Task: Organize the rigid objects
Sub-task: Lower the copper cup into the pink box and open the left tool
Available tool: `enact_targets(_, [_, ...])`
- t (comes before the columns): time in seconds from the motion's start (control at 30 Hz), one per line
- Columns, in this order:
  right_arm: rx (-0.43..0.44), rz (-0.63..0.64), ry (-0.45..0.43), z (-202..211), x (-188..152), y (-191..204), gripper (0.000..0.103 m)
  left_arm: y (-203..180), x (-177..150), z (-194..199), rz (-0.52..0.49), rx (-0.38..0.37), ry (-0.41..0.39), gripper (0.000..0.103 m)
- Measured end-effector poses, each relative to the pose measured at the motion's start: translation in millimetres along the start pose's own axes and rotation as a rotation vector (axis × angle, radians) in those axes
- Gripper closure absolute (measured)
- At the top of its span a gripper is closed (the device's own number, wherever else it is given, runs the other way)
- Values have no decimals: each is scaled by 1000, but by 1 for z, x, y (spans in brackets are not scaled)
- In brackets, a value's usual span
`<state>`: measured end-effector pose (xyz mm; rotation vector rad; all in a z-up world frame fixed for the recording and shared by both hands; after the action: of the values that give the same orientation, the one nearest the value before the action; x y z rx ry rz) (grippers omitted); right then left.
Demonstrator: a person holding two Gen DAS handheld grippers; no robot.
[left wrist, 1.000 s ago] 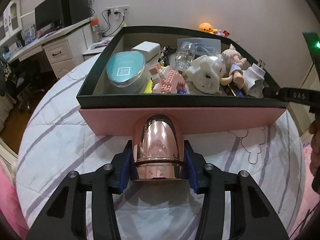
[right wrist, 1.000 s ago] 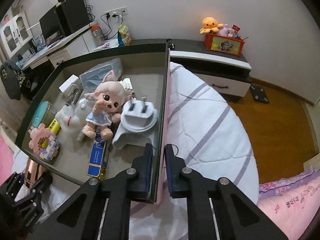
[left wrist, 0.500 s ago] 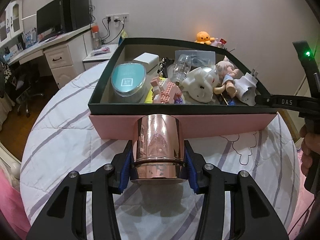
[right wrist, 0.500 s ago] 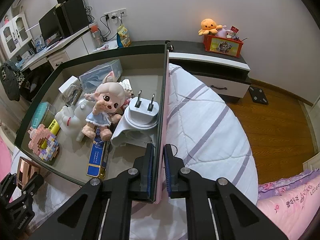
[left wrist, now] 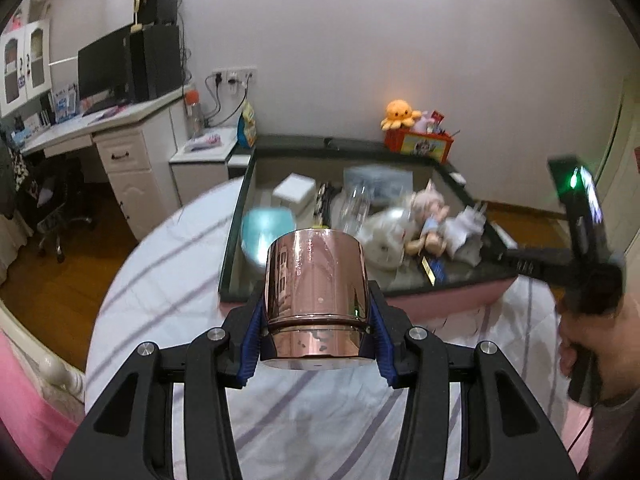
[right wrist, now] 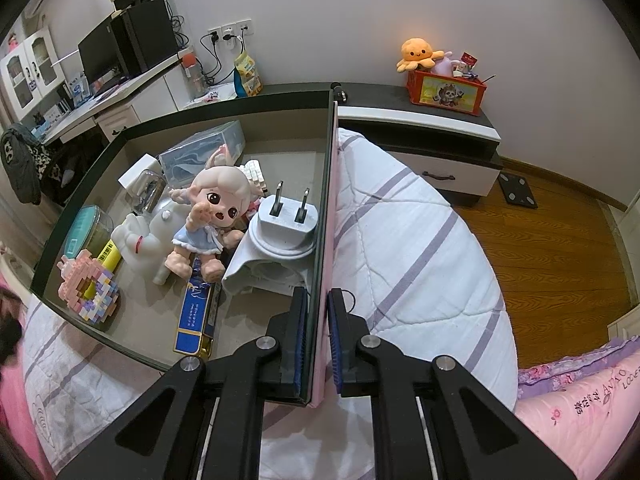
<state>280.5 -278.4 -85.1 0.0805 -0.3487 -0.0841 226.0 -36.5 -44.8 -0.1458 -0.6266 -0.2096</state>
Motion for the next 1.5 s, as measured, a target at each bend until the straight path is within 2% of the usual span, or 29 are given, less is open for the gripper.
enact_targets(0.17, [3,-1,-4,1,2,2,93,-11,36,-12,-22,-13,-24,56])
enact_targets(0.43, [5,0,-3,1,3,2,93,-26,79,-60,-38,-35,19,56])
enact_targets(0.63, [5,1,-3,1,4,3,93,-30,88,-87,-51,-32,67,56])
enact_targets(0.83, [5,-2,-4,0,5,3,93,-35,86,-98,-72,-1,108,55])
enact_targets(0.87, [5,-2,-3,0,4,2,93,-36,86,-97,-80,13,105,52])
enact_targets(0.93, [5,-2,-2,-1,5,4,93,-37,87,-94,-83,22,98,36])
enact_targets(1.0, [6,-5,-2,-1,5,2,93,-36,87,-88,-80,35,77,11])
enact_targets(1.07, [6,-7,-2,-1,6,3,93,-36,87,-77,-82,47,41,2])
enact_targets(1.2, [7,-12,-3,-1,5,2,93,-32,87,-61,-80,66,13,0])
enact_targets(1.5, [-7,-23,-7,0,3,3,93,-21,73,-23,-49,55,-29,0])
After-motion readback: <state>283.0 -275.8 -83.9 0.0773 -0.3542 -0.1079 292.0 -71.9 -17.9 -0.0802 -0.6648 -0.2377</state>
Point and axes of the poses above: each gripper's, at about its wrist camera, not at the fingertips, and z roughly against the way its jaws point, y to its left, x to its top, the point moved 2 cm from there along -z, roughly the way its jaws point, and after that the axes turned 13 degrees about y, right-handed, at the moved point
